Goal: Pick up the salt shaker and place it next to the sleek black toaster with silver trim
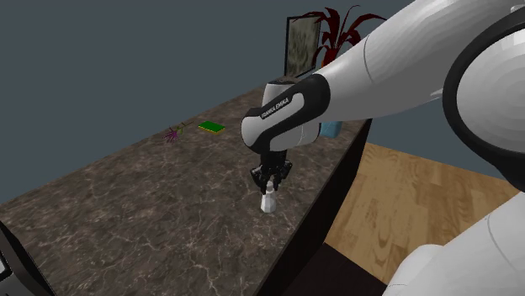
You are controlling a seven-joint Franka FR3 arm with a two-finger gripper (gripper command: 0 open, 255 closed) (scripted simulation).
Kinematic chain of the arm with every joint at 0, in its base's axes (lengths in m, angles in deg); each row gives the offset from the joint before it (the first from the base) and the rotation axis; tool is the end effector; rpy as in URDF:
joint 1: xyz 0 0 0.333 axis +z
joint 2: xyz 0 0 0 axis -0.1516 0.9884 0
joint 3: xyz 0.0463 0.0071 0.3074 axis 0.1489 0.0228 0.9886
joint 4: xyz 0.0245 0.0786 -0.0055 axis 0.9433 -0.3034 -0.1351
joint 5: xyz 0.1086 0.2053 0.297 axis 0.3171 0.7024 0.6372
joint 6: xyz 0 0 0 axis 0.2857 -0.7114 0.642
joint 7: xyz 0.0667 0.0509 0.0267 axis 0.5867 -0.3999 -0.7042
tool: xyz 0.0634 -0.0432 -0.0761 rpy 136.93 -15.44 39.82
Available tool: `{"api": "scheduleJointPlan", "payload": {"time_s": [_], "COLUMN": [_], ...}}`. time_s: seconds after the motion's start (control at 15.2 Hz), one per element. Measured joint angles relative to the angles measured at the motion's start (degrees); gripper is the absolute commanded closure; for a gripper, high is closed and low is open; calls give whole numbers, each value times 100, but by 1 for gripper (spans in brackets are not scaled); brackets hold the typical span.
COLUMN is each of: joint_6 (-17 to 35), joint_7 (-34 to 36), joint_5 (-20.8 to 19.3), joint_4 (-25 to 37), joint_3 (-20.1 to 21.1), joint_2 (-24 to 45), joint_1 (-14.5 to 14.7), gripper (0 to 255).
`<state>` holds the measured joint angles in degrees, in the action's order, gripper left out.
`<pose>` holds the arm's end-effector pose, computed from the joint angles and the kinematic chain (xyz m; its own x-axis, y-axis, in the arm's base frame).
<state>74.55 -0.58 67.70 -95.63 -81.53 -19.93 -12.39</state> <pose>0.4135 -0.1618 0.3676 0.9500 -0.3118 0.0147 -0.3099 -0.9478 -0.0746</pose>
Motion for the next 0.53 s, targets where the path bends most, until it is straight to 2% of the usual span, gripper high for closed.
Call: {"api": "scheduleJointPlan", "payload": {"time_s": [0.2, 0.53], "joint_6": [-38, -419], "joint_7": [10, 90], "joint_5": [-7, -88], "joint_4": [19, 183], "joint_3": [4, 38], "joint_2": [-17, -243], "joint_1": [0, -22], "gripper": [255, 255]}}
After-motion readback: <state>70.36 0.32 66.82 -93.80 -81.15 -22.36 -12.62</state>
